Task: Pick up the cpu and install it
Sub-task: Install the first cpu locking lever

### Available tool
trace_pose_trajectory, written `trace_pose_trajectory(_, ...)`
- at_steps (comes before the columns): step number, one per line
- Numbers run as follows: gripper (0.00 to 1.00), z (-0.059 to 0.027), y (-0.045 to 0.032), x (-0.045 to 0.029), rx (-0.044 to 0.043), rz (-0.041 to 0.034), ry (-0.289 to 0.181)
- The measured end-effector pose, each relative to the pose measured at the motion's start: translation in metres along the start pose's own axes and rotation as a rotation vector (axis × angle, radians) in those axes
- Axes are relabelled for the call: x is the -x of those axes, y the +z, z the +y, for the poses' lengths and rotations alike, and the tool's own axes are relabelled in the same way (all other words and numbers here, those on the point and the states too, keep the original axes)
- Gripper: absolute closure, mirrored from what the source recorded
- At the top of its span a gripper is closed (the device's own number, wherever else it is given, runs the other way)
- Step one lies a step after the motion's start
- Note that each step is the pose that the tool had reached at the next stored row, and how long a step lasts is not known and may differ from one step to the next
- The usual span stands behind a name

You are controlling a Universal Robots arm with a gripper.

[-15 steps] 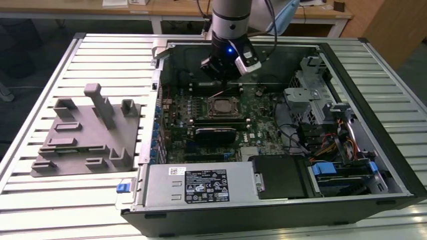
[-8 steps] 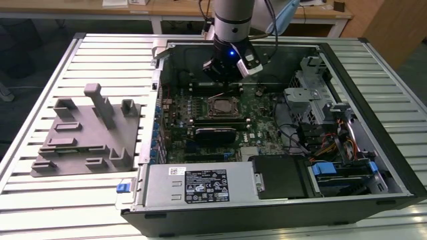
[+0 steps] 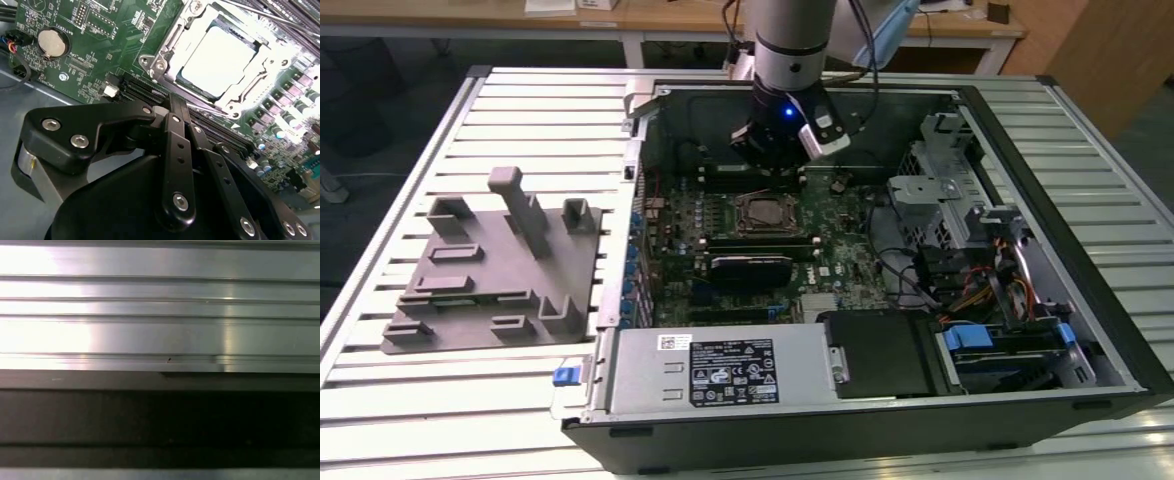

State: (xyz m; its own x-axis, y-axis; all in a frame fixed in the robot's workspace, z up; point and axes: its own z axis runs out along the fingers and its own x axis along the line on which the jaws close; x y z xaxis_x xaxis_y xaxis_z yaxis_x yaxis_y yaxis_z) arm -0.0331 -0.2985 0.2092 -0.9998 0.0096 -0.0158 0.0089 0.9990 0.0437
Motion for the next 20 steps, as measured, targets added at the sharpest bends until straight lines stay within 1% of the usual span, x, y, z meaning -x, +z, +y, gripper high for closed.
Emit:
trace_pose_trajectory(7,0.89,-0.0004,0.0085,0.0014,-0.0001,0.0000,0.000)
trace_pose_trajectory(14,0.89,-0.0004,0.0087,0.0017,-0.0005,-0.0001,0.000)
trace_pose_trajectory(20,0.89,-0.0004,0.0094,0.0017,-0.0118,-0.0001,-0.001)
